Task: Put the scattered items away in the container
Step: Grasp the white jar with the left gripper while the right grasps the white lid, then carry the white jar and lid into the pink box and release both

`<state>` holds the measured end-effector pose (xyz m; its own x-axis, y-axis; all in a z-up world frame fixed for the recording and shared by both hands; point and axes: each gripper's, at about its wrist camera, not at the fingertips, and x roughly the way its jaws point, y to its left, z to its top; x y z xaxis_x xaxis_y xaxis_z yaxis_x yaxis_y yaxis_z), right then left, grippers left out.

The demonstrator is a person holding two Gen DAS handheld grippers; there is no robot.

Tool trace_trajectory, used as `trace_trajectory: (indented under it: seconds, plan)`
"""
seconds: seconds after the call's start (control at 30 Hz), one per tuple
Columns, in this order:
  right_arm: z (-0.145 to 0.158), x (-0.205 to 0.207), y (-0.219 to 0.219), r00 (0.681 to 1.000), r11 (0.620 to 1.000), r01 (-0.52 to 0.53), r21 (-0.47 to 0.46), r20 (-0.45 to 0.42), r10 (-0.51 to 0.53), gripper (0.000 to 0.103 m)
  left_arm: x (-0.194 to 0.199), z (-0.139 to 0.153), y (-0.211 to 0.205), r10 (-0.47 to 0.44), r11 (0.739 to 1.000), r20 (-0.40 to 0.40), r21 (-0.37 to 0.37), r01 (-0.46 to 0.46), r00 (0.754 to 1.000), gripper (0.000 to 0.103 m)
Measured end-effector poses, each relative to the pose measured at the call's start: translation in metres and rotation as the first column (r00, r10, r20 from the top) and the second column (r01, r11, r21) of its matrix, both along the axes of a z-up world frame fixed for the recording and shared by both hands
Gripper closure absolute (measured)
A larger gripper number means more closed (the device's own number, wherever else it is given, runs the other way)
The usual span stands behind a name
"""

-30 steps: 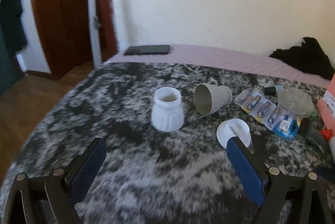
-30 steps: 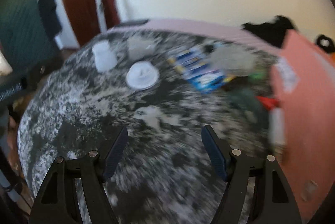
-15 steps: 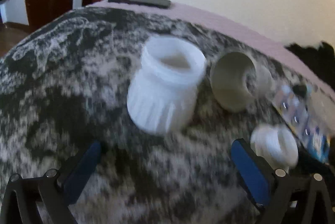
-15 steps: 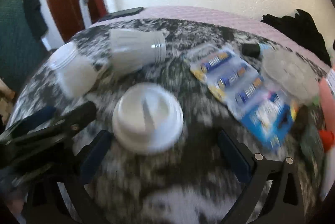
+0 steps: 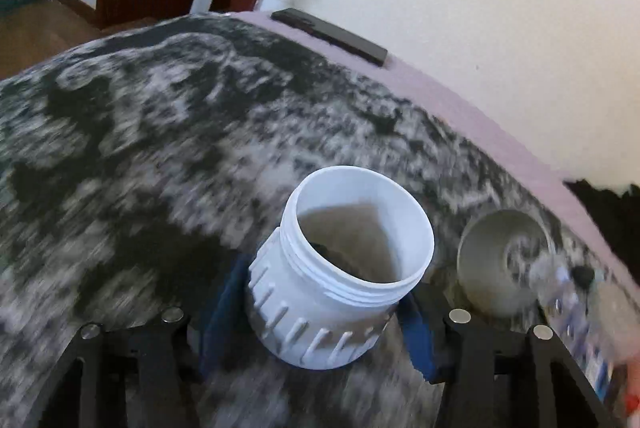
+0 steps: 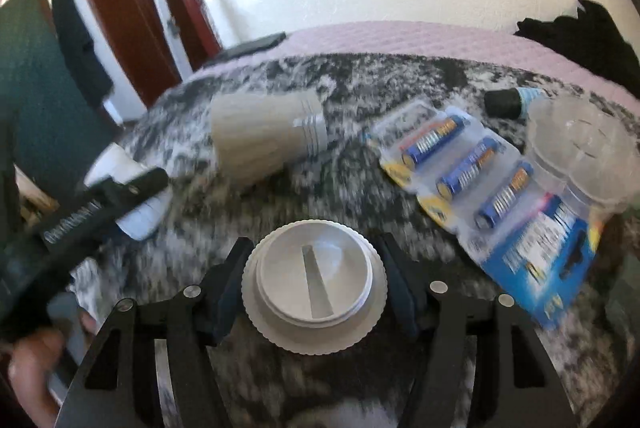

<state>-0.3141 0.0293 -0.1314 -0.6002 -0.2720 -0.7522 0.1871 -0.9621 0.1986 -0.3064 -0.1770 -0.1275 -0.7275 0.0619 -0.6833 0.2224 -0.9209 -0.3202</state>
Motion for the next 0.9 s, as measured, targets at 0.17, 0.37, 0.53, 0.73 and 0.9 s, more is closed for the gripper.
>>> trace_trajectory:
  seconds: [0.17, 0.37, 0.53, 0.73, 0.9]
  plan:
    - [0.003, 0.068, 0.006, 0.998, 0.987, -0.069, 0.146, -0.001, 0.069, 0.037, 0.061, 0.001, 0.015, -0.008, 0.995, 0.049, -0.1, 0.013, 0.999, 0.043]
    - [0.002, 0.175, 0.048, 0.995, 0.975, -0.103, 0.196, 0.03, 0.099, 0.037, 0.156, -0.005, 0.059, -0.001, 0.958, 0.117, -0.285, 0.034, 0.993, 0.043]
    - [0.009, 0.249, 0.07, 0.992, 0.979, -0.08, 0.19, 0.108, 0.06, 0.037, 0.229, 0.0, 0.102, -0.065, 0.956, 0.11, -0.277, 0.093, 0.992, 0.042]
    - [0.03, 0.307, 0.097, 0.994, 0.993, 0.015, 0.118, 0.102, -0.027, 0.037, 0.288, 0.032, 0.143, -0.12, 0.969, 0.01, -0.215, 0.119, 0.993, 0.042]
    - [0.07, 0.331, 0.113, 0.997, 0.992, 0.078, 0.104, -0.006, -0.077, 0.037, 0.302, 0.079, 0.168, -0.152, 0.964, -0.096, -0.233, 0.126, 0.984, 0.042]
